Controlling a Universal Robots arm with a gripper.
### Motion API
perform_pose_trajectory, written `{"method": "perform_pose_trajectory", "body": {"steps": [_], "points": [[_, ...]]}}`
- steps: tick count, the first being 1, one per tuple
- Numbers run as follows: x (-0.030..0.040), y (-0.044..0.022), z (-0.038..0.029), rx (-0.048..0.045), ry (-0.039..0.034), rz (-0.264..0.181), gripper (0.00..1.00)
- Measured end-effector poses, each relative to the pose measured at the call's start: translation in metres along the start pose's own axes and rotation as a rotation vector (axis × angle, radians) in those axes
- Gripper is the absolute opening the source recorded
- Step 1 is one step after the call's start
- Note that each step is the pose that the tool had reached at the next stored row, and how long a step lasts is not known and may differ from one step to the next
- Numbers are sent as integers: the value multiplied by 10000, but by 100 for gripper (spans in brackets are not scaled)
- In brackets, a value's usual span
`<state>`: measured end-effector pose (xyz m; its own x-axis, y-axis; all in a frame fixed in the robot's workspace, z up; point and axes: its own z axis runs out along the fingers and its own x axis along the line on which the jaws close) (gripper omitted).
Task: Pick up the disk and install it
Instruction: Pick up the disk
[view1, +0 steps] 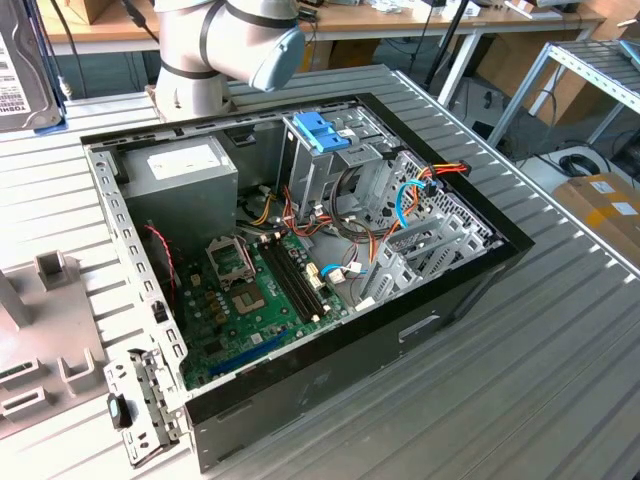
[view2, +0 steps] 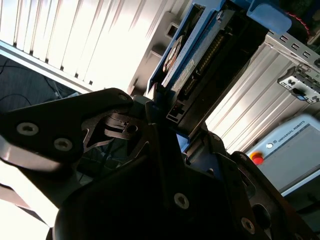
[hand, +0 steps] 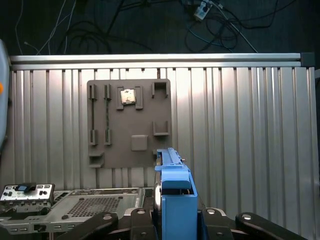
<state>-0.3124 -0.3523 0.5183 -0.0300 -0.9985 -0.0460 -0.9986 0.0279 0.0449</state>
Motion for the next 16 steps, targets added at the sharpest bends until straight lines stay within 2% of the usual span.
{"method": "perform_pose_trajectory", "body": {"steps": [3,16], "points": [[-1,-47,-1,0,0,0,37],[-5,-159,-2,0,1,0,37]]}}
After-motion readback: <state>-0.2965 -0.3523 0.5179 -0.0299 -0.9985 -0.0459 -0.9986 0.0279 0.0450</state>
